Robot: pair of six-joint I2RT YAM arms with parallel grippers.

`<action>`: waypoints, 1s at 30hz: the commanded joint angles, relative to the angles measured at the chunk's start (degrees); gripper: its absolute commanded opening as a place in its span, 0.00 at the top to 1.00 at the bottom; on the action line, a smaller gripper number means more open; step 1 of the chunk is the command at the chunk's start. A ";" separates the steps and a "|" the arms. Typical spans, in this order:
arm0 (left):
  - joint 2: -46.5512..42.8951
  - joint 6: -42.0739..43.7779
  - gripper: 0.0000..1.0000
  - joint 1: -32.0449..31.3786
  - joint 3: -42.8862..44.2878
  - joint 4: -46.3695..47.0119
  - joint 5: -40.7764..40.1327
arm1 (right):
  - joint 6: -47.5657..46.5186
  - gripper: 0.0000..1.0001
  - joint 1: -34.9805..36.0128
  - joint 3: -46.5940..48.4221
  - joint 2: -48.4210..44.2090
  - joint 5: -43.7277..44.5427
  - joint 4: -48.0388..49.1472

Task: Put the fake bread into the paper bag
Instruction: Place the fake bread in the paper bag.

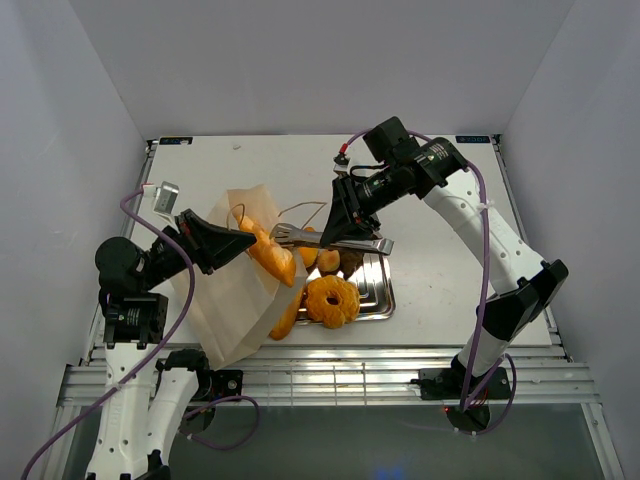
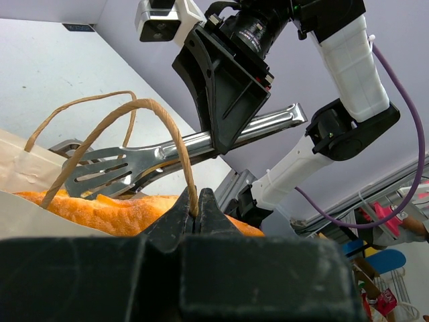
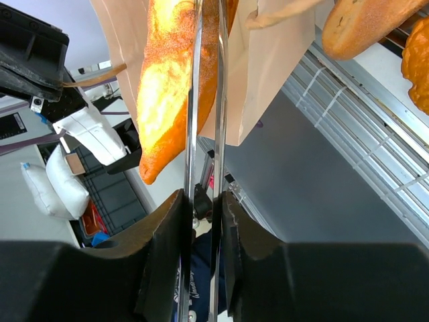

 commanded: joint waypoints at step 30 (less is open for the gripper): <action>1.09 -0.70 1.00 -0.33 3.04 2.30 1.08 | -0.55 0.63 -0.31 1.00 -5.17 -3.07 0.69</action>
